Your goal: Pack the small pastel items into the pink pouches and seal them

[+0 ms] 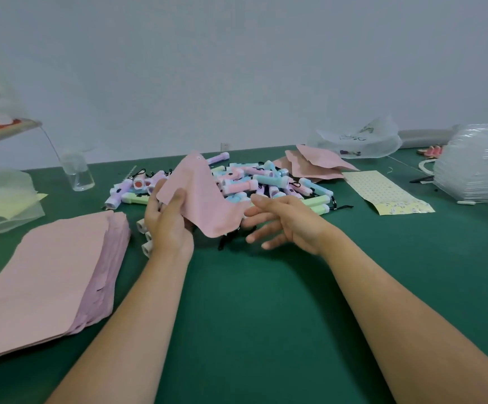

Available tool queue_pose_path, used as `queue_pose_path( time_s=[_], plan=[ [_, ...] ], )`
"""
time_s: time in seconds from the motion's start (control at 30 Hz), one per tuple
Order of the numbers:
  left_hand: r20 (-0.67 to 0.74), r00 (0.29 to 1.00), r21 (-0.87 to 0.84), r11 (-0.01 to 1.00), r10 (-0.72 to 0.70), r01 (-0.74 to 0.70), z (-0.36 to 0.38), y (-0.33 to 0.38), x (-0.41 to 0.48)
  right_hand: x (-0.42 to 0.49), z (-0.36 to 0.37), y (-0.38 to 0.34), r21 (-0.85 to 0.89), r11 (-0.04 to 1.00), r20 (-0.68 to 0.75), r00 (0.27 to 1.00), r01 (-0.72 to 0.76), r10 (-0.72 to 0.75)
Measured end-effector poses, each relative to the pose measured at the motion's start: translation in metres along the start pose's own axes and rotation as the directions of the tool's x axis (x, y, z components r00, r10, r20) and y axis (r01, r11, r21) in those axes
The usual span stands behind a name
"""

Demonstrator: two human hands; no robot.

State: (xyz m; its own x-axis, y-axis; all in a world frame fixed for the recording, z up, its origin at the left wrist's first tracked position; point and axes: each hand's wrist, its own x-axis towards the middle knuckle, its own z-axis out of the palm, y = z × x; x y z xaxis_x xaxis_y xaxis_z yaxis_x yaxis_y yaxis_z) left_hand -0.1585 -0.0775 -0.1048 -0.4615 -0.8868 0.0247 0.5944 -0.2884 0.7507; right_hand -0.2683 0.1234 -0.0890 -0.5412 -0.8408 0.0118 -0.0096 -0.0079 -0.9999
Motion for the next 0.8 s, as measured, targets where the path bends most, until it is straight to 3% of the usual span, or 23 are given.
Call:
queue_pose_path(
  time_s=[0.17, 0.3, 0.4, 0.5, 0.63, 0.7, 0.8],
  plan=[
    [0.051, 0.998, -0.044, 0.998, -0.043, 0.045, 0.004, -0.007, 0.0, 0.007, -0.006, 0.006, -0.005, 0.997, -0.092, 0.993, -0.079, 0.078],
    [0.184, 0.98, -0.091, 0.991, -0.078, 0.096, 0.003, -0.003, -0.001, 0.011, -0.006, 0.009, 0.219, 0.973, -0.161, 0.981, -0.068, 0.105],
    [0.21, 0.975, -0.129, 0.986, -0.073, 0.102, 0.001, 0.001, -0.003, 0.014, -0.002, 0.006, 0.322, 0.944, -0.093, 0.989, -0.078, 0.114],
    [0.196, 0.978, -0.149, 0.984, -0.072, 0.102, -0.002, 0.002, 0.0, 0.013, 0.007, 0.005, 0.253, 0.958, 0.002, 0.99, -0.137, 0.142],
    [0.19, 0.98, -0.103, 0.991, -0.059, 0.08, -0.013, 0.005, -0.002, 0.011, 0.018, 0.009, 0.108, 0.985, -0.072, 0.987, -0.133, 0.141],
    [0.163, 0.986, -0.031, 0.999, -0.038, 0.043, -0.017, 0.007, -0.004, 0.009, 0.017, 0.008, 0.038, 0.997, -0.147, 0.987, -0.059, 0.064],
    [0.135, 0.976, 0.327, 0.922, 0.171, -0.207, -0.014, 0.008, -0.012, 0.006, 0.011, 0.004, 0.002, 0.995, -0.294, 0.951, 0.099, -0.094]
  ],
)
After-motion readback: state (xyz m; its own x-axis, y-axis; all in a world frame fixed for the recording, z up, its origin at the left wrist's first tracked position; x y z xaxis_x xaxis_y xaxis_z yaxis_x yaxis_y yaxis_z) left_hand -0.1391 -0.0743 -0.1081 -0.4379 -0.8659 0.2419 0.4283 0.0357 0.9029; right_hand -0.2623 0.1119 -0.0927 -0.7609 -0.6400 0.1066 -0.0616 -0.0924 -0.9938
